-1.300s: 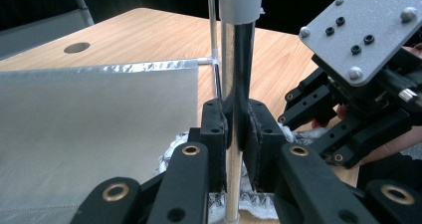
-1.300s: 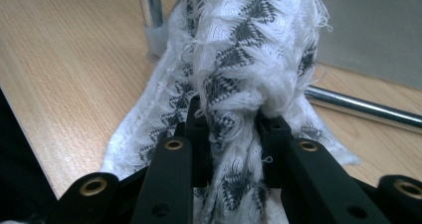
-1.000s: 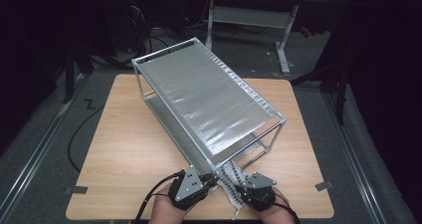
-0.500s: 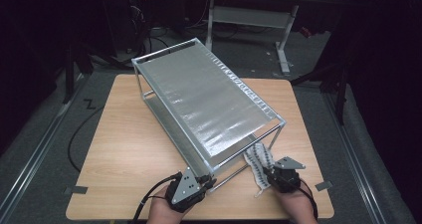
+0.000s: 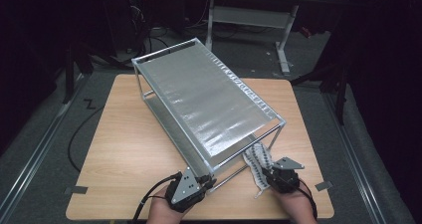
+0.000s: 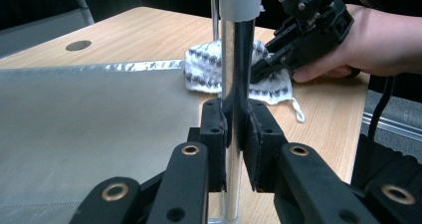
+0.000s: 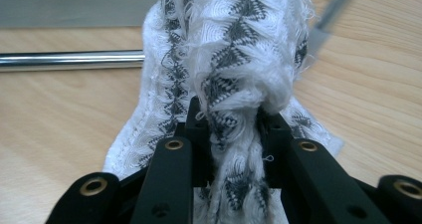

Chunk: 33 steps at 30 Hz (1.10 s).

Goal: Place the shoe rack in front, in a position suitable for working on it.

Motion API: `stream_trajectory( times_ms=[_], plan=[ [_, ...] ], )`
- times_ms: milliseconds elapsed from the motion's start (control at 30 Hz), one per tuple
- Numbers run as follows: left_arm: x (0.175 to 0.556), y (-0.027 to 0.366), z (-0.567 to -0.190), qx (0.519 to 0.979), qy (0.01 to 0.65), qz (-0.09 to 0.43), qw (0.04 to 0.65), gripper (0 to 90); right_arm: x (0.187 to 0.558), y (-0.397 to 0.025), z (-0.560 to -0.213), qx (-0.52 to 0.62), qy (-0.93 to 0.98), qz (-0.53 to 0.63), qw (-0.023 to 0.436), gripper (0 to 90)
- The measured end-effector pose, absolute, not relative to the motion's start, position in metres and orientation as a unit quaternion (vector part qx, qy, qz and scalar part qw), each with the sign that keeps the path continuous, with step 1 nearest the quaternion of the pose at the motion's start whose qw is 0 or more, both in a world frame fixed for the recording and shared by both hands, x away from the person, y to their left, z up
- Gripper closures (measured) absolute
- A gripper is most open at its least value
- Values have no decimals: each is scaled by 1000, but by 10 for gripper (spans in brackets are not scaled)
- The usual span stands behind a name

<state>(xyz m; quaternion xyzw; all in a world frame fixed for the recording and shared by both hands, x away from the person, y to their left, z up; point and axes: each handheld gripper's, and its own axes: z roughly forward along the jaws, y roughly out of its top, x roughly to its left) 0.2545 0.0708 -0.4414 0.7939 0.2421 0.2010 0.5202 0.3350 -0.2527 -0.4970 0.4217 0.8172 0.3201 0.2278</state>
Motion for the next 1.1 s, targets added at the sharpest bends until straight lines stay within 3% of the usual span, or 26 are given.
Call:
stream_trajectory(
  times_ms=[1100],
  plan=[
    [255, 70, -443, 795, 246, 197, 518, 795, 271, -157, -498, 247, 892, 347, 153, 729]
  ],
)
